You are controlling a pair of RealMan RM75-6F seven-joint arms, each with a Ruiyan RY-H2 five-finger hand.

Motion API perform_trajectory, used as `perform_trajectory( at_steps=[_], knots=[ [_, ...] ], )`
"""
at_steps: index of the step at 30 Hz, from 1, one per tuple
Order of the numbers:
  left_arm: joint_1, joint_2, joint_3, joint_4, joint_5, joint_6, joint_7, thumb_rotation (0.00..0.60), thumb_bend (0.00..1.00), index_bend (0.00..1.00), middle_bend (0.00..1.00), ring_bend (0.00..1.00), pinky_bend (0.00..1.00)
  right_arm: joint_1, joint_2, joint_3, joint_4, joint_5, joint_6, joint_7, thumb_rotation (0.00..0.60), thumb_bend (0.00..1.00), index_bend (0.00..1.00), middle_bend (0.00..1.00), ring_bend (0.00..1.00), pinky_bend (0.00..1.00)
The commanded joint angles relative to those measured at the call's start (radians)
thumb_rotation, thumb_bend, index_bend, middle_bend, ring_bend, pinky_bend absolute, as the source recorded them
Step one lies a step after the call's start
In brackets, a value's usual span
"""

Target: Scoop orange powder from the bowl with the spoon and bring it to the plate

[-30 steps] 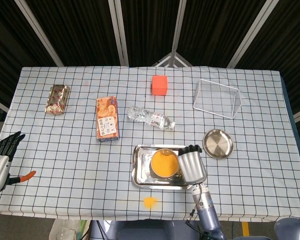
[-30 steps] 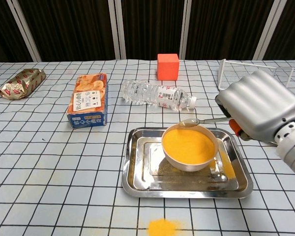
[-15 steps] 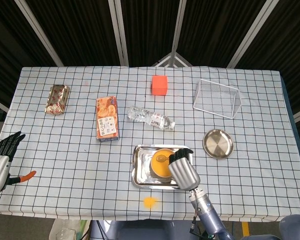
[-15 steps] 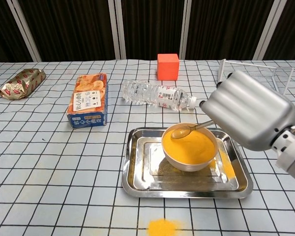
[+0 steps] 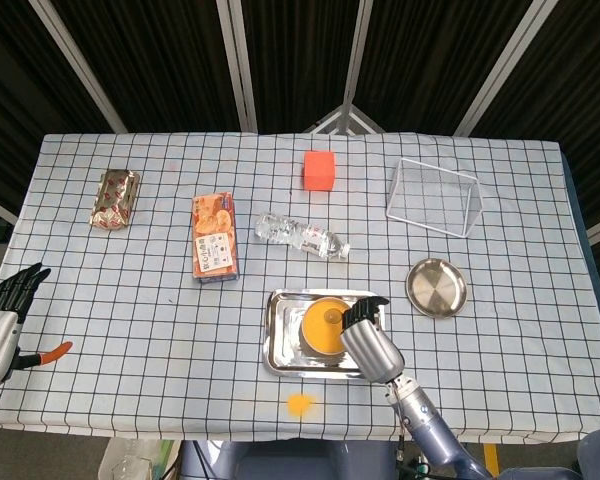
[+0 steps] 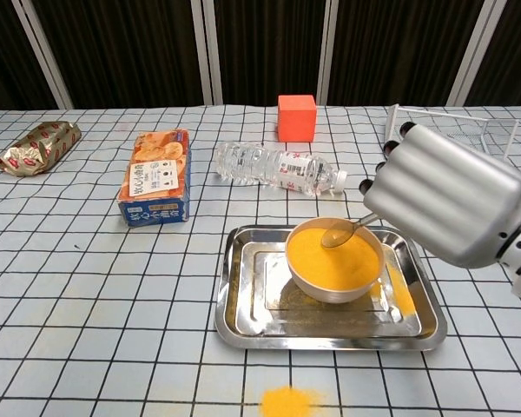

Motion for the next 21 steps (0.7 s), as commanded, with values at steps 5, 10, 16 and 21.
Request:
perform_trajectory(
  at_steps=[5, 10, 16, 21],
  knots=[
    [-0.001, 0.001, 0.001, -0.002, 0.000, -0.003, 0.000, 0.600, 0.01, 0.00, 0.00, 0.00, 0.00, -0.010, 0.054, 0.007, -0.025, -0.021, -0.019, -0.028, 0.600, 0.54, 0.68, 0.62, 0.49, 0.51],
    [0.000, 0.001, 0.001, -0.002, 0.000, -0.001, 0.000, 0.600, 0.01, 0.00, 0.00, 0.00, 0.00, -0.025, 0.080, -0.001, -0.025, -0.029, -0.033, -0.040, 0.600, 0.54, 0.68, 0.62, 0.49, 0.51],
    [0.000, 0.001, 0.001, -0.002, -0.001, -0.002, 0.001, 0.600, 0.01, 0.00, 0.00, 0.00, 0.00, -0.040, 0.088, -0.016, -0.004, -0.050, -0.055, -0.039, 0.600, 0.54, 0.68, 0.62, 0.49, 0.51],
    [0.000, 0.001, 0.001, -0.003, -0.001, -0.002, 0.000, 0.600, 0.01, 0.00, 0.00, 0.00, 0.00, -0.045, 0.079, -0.019, 0.003, -0.067, -0.077, -0.048, 0.600, 0.54, 0.68, 0.62, 0.49, 0.51]
  ],
)
